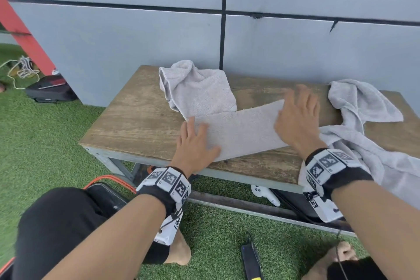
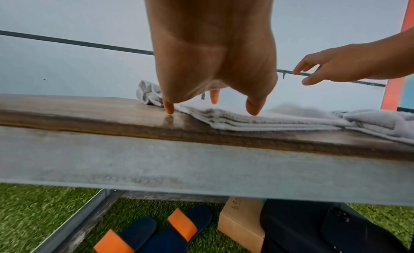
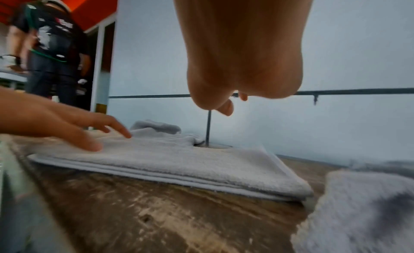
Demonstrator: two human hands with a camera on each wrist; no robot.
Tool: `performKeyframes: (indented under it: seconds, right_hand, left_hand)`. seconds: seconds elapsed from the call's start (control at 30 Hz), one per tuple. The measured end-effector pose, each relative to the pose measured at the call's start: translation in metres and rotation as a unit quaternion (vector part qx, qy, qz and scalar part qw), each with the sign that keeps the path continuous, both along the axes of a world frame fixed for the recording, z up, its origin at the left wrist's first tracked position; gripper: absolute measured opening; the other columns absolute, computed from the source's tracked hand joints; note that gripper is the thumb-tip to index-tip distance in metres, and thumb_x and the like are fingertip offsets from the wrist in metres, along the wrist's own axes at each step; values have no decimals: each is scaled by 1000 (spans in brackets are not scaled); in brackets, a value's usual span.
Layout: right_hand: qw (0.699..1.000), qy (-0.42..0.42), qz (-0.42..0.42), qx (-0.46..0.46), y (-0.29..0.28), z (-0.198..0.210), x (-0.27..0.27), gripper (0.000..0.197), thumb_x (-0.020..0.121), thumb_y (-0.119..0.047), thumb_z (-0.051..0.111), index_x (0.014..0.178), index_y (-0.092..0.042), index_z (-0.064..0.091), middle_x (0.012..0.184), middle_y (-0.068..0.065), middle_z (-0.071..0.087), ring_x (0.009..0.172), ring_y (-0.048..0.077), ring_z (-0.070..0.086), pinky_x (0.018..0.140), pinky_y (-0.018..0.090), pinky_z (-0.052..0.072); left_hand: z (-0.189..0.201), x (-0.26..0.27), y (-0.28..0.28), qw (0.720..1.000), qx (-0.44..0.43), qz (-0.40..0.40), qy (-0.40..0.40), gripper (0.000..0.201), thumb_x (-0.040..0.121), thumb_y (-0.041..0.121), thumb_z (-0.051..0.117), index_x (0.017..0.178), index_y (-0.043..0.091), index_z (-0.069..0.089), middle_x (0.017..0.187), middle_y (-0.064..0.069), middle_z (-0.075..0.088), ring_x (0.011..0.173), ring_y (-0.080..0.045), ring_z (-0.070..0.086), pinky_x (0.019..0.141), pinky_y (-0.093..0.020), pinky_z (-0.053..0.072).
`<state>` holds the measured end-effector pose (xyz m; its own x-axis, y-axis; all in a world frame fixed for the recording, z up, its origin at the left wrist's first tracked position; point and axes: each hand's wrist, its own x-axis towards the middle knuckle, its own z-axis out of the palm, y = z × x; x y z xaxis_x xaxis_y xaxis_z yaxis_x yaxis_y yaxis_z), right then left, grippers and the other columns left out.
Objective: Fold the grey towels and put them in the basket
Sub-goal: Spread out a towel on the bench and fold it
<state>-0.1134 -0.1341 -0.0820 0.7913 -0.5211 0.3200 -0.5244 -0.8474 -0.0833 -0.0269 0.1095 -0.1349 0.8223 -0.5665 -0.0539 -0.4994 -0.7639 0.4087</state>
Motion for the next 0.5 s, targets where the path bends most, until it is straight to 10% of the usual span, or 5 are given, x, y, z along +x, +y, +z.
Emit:
performKeyframes:
  seconds: [0.3,0.5]
  right_hand:
    - [953,206,156,159,39,-39,-48,59,100,-42,48,151,-22,27,160,7,19,147,30,21,120,48,23]
    - [961,177,148,154,30,-47,-63,63,100,-34,44,157,-19,21,168,1,13,155,20,11,126,44,8]
  left_hand:
    - [22,26,-23,995,85,42,25,75,92,46,51,155,17,20,158,-13,26,145,-35,18,117,-51,22]
    - [41,33,-22,994,39,59,86,31,83,39,59,87,9,58,94,-11,63,97,-31,62,81,-37,49]
